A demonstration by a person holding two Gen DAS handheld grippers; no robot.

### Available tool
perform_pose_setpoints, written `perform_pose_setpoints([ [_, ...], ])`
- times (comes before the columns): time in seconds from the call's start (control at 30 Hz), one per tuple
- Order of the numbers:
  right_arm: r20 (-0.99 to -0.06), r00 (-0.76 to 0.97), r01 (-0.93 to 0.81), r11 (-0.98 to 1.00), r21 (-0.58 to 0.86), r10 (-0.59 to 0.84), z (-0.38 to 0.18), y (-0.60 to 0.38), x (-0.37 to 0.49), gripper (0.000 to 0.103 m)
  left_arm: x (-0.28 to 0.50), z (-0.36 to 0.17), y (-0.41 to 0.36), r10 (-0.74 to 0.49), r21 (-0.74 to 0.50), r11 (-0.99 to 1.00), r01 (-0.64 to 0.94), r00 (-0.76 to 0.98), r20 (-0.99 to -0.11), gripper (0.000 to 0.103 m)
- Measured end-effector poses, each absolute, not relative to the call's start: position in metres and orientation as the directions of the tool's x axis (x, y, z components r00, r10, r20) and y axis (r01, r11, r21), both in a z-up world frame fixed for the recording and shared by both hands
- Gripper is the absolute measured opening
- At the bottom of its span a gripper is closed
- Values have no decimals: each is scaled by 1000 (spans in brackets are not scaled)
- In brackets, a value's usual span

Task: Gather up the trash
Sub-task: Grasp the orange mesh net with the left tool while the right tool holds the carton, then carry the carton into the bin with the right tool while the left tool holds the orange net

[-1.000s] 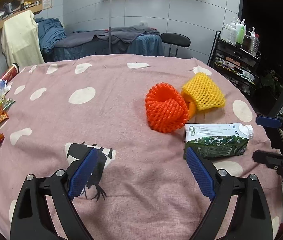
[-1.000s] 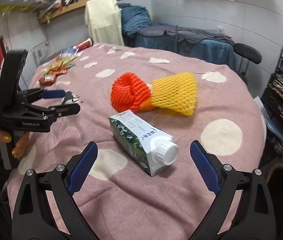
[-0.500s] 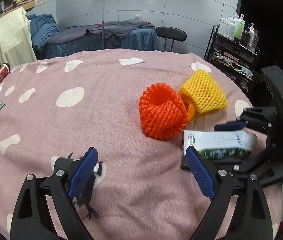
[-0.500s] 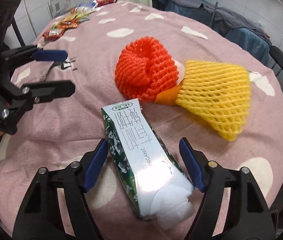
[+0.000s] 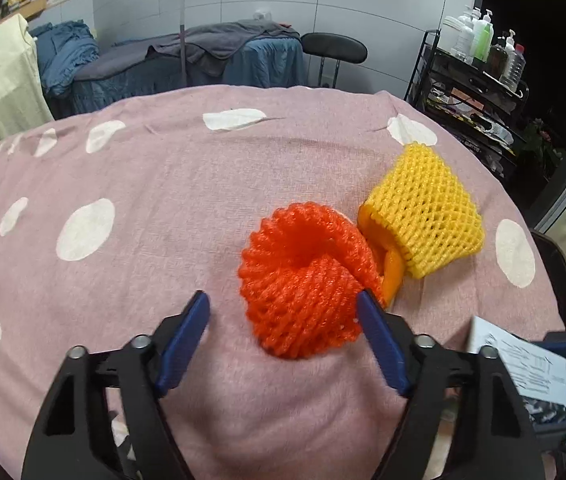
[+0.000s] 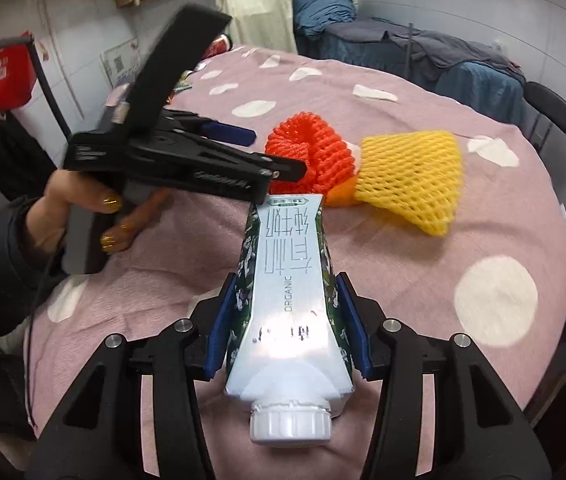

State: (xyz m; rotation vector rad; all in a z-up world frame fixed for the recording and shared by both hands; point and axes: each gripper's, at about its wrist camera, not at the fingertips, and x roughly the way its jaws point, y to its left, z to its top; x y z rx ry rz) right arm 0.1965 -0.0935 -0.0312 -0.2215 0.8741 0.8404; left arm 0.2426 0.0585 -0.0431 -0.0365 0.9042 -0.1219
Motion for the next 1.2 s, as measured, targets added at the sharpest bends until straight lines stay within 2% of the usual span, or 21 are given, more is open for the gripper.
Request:
perform_pose_setpoints([
  [0.07, -733, 372, -713, 681, 167, 569, -29, -102, 188, 49, 245, -46, 56, -134, -90, 991, 103, 597, -791, 50],
  [0.1, -728, 379, -709, 685, 168, 571, -29, -104, 187, 49, 244, -47, 55, -136, -91, 990, 105, 595, -792, 46],
  [0.17, -714, 410, -687, 707, 168, 567, -27, -112, 183, 49, 241, -46, 55, -143, -100, 989, 105, 599, -788, 29],
  [0.27, -678, 446, -660, 726, 192, 584, -23, -123, 176, 49, 236, -43, 56, -145, -109, 989, 96, 610, -779, 21],
  [0.43, -612, 501, -625, 745, 232, 611, -15, -138, 167, 49, 222, -35, 59, -130, -116, 991, 65, 640, -757, 19],
  [0.8, -556, 554, -566, 770, 294, 620, -9, -165, 151, 49, 173, 2, 67, -82, -130, 992, -6, 743, -664, 19],
  [1.2, -498, 627, -469, 800, 373, 599, -9, -215, 132, 49, 139, 25, 31, -143, -137, 988, 75, 790, -597, 19],
])
